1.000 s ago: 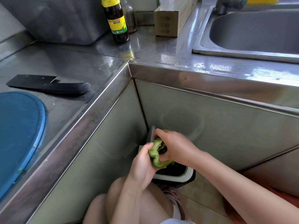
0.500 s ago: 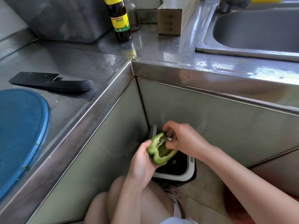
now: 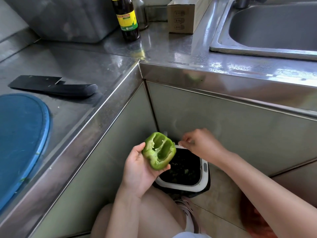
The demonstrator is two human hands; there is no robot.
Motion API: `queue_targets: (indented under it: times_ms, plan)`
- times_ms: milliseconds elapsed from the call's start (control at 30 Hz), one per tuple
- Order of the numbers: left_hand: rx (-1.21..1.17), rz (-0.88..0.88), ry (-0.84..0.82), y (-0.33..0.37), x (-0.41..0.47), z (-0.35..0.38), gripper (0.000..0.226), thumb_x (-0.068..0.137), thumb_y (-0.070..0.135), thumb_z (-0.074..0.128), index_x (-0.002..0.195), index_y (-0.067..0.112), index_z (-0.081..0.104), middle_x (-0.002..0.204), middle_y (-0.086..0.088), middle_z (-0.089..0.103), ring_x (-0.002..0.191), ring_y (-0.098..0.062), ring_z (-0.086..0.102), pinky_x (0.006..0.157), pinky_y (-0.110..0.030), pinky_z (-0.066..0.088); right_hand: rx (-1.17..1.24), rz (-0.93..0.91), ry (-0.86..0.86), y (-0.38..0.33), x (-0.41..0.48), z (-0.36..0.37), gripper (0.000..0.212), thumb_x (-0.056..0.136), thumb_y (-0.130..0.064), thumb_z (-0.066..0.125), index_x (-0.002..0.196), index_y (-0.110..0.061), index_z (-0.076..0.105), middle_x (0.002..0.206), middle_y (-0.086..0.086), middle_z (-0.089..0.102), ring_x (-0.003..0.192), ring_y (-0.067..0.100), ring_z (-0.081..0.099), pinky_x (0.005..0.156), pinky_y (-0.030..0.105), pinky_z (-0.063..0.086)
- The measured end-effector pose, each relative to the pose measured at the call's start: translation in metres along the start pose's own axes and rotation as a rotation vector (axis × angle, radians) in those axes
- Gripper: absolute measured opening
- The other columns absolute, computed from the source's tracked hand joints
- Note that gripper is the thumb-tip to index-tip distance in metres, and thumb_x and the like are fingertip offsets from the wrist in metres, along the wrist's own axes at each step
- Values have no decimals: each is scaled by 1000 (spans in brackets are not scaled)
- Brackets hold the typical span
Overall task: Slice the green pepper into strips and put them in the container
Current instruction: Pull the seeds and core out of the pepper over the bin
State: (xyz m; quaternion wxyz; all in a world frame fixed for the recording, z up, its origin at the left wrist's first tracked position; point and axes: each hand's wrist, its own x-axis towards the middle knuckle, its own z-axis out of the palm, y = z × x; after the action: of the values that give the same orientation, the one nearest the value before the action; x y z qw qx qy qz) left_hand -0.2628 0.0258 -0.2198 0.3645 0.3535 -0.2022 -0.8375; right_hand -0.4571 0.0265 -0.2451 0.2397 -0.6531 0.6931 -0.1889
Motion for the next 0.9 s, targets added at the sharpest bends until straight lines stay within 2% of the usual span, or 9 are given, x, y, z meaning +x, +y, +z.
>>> queue_targets:
  times_ms: [33,133,233,300,400,567,667,767,900]
  plan:
    - [0,-7,3,1,0,-1,44,78,36,41,87,12,77,98,-14,71,79,-30,69,56,-35,52,12,-2,0,1,0,0,8,84,-17,62,86,-18,70,82,-3,71,81,17,65,72,27,50]
    - [24,-15,9,0,1,-2,41,78,36,42,89,11,73,95,-14,71,76,-29,67,54,-33,52,39,-33,21,2,0,-1,31,77,7,52,84,-18,70,83,-7,70,84,10,65,72,15,44]
    - [66,-26,4,-3,3,-2,42,79,36,41,85,14,76,92,-13,71,74,-27,69,53,-32,52,116,-38,32,-2,-1,-6,25,80,3,60,84,-18,71,78,-9,70,78,4,65,68,0,38]
    - [85,-35,4,-5,5,-2,42,80,36,41,95,13,72,94,-13,72,74,-26,69,52,-31,52,159,-22,54,-4,-2,-11,19,77,-1,69,84,-19,71,74,-11,65,72,5,62,65,1,38]
    - [118,-55,0,-7,7,-3,43,80,36,42,108,11,64,95,-13,71,74,-26,70,50,-29,52,176,-57,107,-8,-4,-18,29,71,6,70,84,-20,70,76,-13,57,68,5,56,64,6,38]
    - [168,-85,12,-13,7,-4,42,86,33,38,111,10,62,93,-13,72,70,-25,70,48,-26,50,218,-79,94,-21,-7,-24,18,85,-6,64,93,-21,72,74,-15,64,70,0,60,68,8,44]
    - [190,-99,44,-16,9,-7,41,96,30,29,111,11,62,94,-12,72,72,-25,69,48,-27,51,205,-127,196,-26,-11,-28,19,75,-5,73,83,-22,71,72,-14,63,71,4,60,69,7,44]
    - [211,-90,54,-18,10,-9,41,98,28,27,113,12,61,96,-12,71,75,-24,69,49,-27,53,202,-181,221,-30,-13,-31,11,70,-24,81,71,-24,71,73,-11,55,70,7,54,63,13,40]
    - [235,-76,8,-19,9,-5,41,98,25,25,120,15,58,105,-10,71,86,-24,70,58,-30,55,117,-242,82,-28,-15,-20,19,65,-38,81,80,-28,76,95,-12,46,95,10,43,74,14,31]
